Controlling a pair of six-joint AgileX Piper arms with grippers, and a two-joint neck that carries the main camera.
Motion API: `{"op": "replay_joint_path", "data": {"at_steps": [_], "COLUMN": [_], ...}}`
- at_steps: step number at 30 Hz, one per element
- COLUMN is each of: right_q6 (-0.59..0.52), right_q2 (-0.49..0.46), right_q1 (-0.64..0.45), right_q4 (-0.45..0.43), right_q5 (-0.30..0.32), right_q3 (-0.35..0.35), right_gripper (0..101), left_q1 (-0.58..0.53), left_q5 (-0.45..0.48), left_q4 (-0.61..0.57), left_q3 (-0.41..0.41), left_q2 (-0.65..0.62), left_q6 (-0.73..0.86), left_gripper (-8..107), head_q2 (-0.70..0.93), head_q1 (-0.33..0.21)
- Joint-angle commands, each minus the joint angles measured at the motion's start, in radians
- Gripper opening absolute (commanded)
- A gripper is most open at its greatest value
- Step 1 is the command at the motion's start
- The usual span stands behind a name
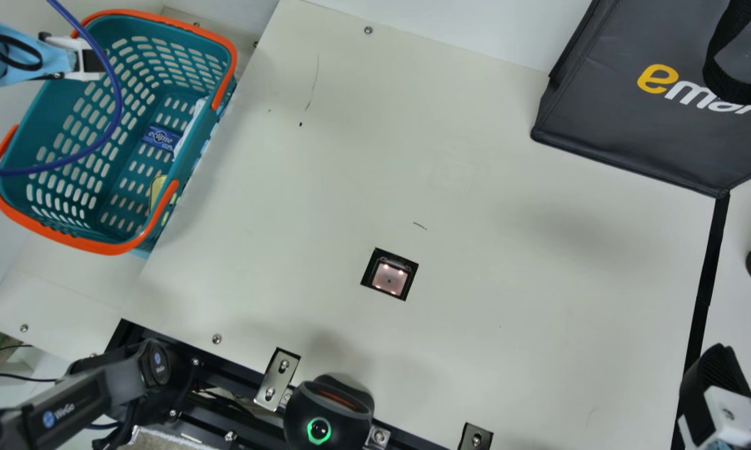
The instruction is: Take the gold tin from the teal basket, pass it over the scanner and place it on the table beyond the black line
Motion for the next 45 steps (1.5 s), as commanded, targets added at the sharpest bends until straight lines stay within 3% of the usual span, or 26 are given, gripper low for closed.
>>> {"op": "replay_joint_path", "data": {"at_steps": [1,15,29,45], "right_q6": [0.000,0.000,0.000,0.000], "right_q2": [0.000,0.000,0.000,0.000], "right_q1": [0.000,0.000,0.000,0.000], "right_q4": [0.000,0.000,0.000,0.000], "right_q5": [0.000,0.000,0.000,0.000], "right_q3": [0.000,0.000,0.000,0.000], "right_gripper": [95,95,95,95], "left_q1": [0.001,-0.003,0.003,0.036], "left_q5": [-0.005,-0.015,-0.038,-0.096], "left_q4": [0.001,0.022,0.038,0.011], "left_q3": [-0.003,-0.030,-0.033,0.017], "left_q2": [0.053,0.293,0.443,0.513], "left_q6": [0.035,0.124,0.146,-0.110], "left_gripper": [90,90,90,90], "head_q2": [0.002,0.002,0.002,0.002], "head_q1": [-0.029,-0.029,-0.029,-0.029]}}
